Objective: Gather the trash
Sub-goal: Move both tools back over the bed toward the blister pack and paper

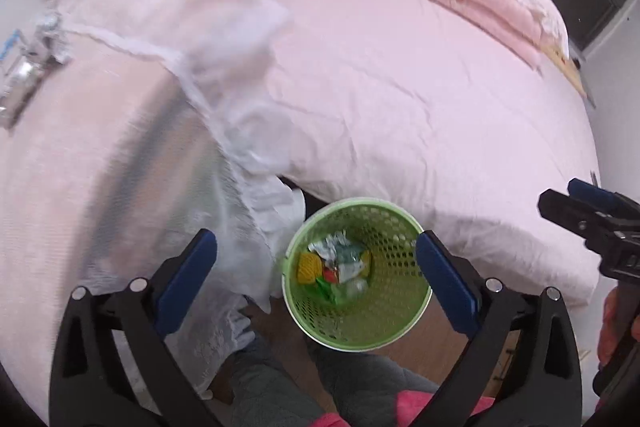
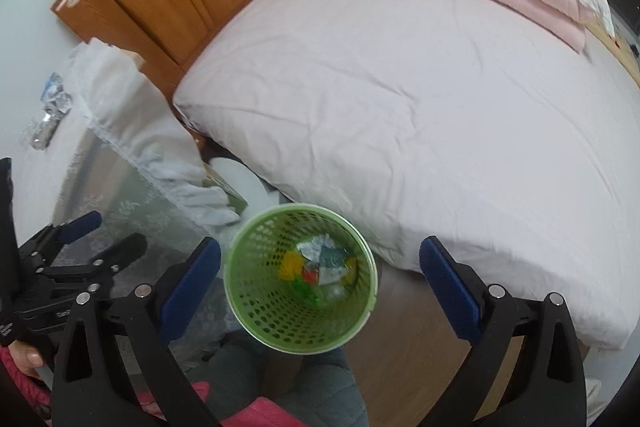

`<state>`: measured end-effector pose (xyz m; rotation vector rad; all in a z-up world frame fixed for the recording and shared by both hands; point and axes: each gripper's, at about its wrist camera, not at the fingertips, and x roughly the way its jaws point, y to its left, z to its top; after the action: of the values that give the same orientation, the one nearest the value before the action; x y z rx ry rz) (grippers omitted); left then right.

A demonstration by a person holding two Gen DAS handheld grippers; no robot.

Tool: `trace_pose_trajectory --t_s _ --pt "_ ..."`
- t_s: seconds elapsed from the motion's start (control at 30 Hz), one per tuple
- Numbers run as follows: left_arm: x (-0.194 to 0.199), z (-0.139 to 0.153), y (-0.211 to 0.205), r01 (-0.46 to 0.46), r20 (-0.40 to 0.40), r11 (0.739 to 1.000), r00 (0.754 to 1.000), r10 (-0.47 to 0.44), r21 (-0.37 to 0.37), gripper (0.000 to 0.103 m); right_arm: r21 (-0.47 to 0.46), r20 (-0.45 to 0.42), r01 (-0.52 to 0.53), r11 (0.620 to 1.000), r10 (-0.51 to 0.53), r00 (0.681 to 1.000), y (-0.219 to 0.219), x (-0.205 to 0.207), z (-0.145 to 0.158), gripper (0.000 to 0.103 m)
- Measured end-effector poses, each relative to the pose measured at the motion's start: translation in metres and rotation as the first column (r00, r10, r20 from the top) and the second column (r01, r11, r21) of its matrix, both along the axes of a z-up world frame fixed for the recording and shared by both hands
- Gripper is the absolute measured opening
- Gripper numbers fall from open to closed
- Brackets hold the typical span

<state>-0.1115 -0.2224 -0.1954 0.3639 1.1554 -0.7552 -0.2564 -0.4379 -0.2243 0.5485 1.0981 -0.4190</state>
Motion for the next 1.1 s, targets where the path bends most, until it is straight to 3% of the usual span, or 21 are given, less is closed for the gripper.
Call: trace_pose_trajectory --t_s 0.17,0.33,0.47,0.6,0.7,0.83,1.1 --pt "0.029 0.078 0.056 -0.127 0.151 0.990 0.979 0.136 -0.065 0.095 -0.056 0.142 -0.120 0.991 0.127 0.982 0.029 0.044 0.053 0.101" --pt "0.054 0.118 0.113 -0.245 0.237 0.963 0.935 0.265 -0.112 0.095 -0.101 0.228 -0.225 0.969 0.243 0.943 0.064 0.079 0.085 0.101" --pt "0.071 0.121 0.143 -0.302 0.261 0.946 0.909 0.324 -0.121 0.095 -0.122 0.238 -0.299 0.946 0.320 0.917 0.090 0.108 0.097 0.101" --pt "0.090 0.117 0.164 -0.337 0.241 0.934 0.903 0.357 -0.122 0.095 -0.122 0.224 -0.353 0.928 0.372 0.901 0.113 0.131 0.101 0.101" --pt "0.104 0.111 0.174 -0.335 0.223 0.935 0.909 0.353 -0.116 0.095 -0.127 0.202 -0.405 0.905 0.423 0.883 0.130 0.150 0.098 0.101" --pt "0.130 0.100 0.181 -0.280 0.218 0.956 0.931 0.292 -0.085 0.095 -0.122 0.199 -0.485 0.866 0.500 0.843 0.148 0.183 0.093 0.101" --pt "0.198 0.072 0.193 -0.201 0.186 0.980 0.962 0.200 -0.013 0.095 -0.067 0.175 -0.609 0.790 0.611 0.772 0.180 0.297 0.072 0.101"
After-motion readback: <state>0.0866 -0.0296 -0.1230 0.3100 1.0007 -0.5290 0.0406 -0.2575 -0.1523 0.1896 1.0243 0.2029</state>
